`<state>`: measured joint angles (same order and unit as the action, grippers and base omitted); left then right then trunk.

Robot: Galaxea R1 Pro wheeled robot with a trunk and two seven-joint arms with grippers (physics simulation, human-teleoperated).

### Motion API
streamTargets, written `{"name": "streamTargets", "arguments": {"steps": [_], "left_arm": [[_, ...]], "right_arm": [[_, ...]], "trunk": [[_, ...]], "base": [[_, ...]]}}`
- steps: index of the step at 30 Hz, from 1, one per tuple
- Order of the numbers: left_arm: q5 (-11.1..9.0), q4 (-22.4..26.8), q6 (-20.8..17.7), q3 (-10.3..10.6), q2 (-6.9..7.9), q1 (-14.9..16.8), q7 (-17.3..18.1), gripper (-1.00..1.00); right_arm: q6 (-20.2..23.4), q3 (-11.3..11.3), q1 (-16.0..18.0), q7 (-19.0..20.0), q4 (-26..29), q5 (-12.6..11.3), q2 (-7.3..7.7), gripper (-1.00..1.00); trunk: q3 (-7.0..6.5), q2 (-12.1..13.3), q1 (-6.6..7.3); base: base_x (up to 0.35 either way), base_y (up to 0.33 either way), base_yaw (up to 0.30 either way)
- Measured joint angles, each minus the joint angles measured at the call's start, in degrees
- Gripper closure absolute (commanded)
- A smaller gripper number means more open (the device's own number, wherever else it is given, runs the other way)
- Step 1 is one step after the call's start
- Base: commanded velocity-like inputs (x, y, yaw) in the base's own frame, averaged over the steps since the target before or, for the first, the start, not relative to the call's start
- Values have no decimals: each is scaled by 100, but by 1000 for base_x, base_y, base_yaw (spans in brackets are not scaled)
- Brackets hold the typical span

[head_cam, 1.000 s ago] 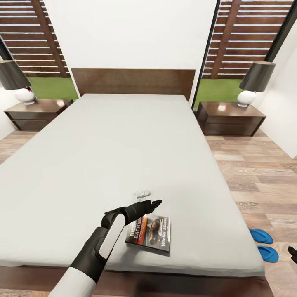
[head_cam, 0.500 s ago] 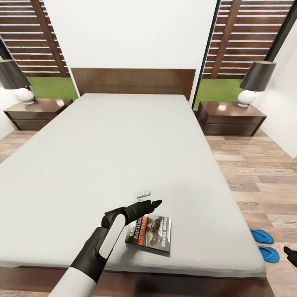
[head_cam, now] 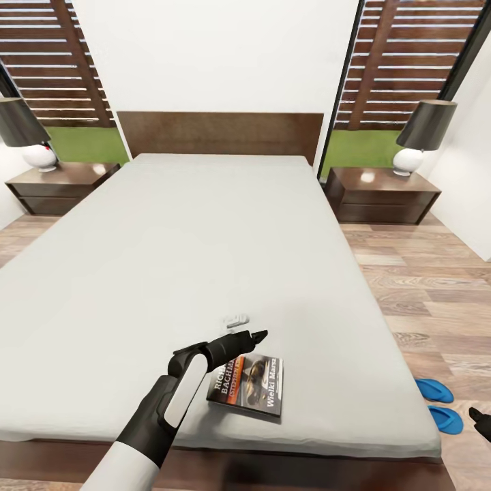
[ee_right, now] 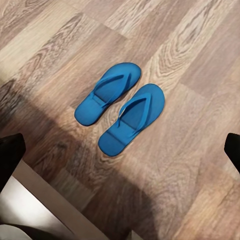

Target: In the bedroom, move the book from the bed onto either nightstand, and place the two sandals side by side next to the bed.

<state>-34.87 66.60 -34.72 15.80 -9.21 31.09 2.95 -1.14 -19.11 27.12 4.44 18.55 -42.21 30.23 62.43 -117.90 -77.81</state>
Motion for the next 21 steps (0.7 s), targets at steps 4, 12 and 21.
{"name": "streamTargets", "arguments": {"steps": [4,12,21], "left_arm": [[1,-1,0,0,0,0,0,-100],[0,-1,0,0,0,0,1,-100],[-43,29,-2,-2,-1,3,16,-100]], "right_arm": [[-1,0,0,0,0,0,0,-100],[-3,0,0,0,0,0,0,-100],[-1,0,0,0,0,0,0,-100]], "trunk": [[71,-159,-87],[108,-241,-132],[143,-321,-175]], "base": [[0,0,0],[0,0,0],[0,0,0]]}}
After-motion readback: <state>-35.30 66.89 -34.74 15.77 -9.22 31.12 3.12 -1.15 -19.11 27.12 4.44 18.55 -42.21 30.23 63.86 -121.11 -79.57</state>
